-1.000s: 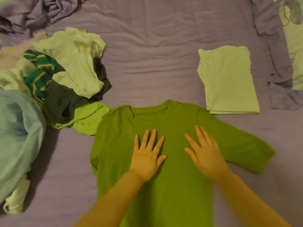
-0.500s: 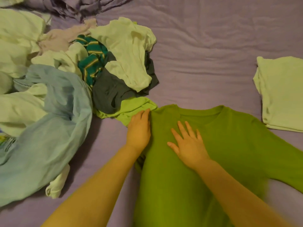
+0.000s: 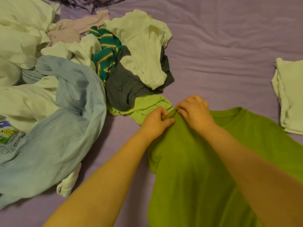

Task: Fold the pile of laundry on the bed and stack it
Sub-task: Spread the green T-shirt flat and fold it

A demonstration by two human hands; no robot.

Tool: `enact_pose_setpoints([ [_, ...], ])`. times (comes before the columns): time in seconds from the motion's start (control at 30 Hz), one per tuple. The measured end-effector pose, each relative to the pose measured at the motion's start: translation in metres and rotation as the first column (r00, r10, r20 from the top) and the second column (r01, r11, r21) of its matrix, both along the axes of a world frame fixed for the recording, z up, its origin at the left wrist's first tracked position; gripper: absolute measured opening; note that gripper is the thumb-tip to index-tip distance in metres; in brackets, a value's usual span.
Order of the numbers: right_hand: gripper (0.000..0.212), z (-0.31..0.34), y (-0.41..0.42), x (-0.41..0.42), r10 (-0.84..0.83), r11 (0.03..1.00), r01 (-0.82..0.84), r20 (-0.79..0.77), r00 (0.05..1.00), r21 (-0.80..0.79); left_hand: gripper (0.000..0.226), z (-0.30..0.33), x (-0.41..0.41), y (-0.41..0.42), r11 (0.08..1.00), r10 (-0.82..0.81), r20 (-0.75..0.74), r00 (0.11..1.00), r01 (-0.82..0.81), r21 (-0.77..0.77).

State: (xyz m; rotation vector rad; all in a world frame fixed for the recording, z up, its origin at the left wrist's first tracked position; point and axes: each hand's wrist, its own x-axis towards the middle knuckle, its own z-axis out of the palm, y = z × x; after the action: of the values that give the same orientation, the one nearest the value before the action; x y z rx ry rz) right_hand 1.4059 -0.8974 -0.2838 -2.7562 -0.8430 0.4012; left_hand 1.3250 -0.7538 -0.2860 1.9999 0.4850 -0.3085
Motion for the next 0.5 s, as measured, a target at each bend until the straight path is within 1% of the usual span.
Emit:
enact_pose_setpoints([
  [0.03,0.023,0.003,-0.002,0.002,-0.062,0.997,0.062,0.005,0.998,0.040,0.027,0.004,-0.002,0.002,0.993,0.027,-0.031,0.999,-0.031,-0.112],
  [0.07,0.023,0.005,-0.004,0.004,-0.116,0.992,0.115,0.009,0.993,0.059,0.026,0.008,-0.004,0.004,0.981,0.036,-0.066,0.997,-0.048,-0.189],
  [0.13,0.023,0.008,-0.005,0.007,-0.192,0.979,0.192,0.007,0.981,0.063,0.024,0.017,-0.009,0.010,0.970,-0.001,-0.113,0.994,-0.027,-0.243],
  [0.23,0.023,0.008,-0.002,0.011,-0.268,0.961,0.268,-0.013,0.963,0.064,0.038,0.034,-0.017,0.022,0.937,-0.070,-0.144,0.987,0.016,-0.349],
  [0.27,0.023,0.008,0.000,0.013,-0.292,0.954,0.293,-0.024,0.956,0.070,0.038,0.040,-0.020,0.028,0.919,-0.082,-0.163,0.983,0.012,-0.394],
  [0.33,0.024,0.007,0.004,0.015,-0.319,0.944,0.323,-0.059,0.946,0.073,0.027,0.050,-0.027,0.040,0.888,-0.106,-0.205,0.973,0.000,-0.461],
  [0.43,0.026,0.005,0.014,0.014,-0.277,0.956,0.287,-0.126,0.953,0.064,0.008,0.058,-0.035,0.056,0.870,-0.119,-0.223,0.968,-0.006,-0.492],
  [0.5,0.033,0.007,0.021,0.005,-0.253,0.957,0.269,-0.139,0.957,0.110,0.003,0.053,-0.038,0.059,0.897,-0.089,-0.218,0.972,-0.016,-0.441],
])
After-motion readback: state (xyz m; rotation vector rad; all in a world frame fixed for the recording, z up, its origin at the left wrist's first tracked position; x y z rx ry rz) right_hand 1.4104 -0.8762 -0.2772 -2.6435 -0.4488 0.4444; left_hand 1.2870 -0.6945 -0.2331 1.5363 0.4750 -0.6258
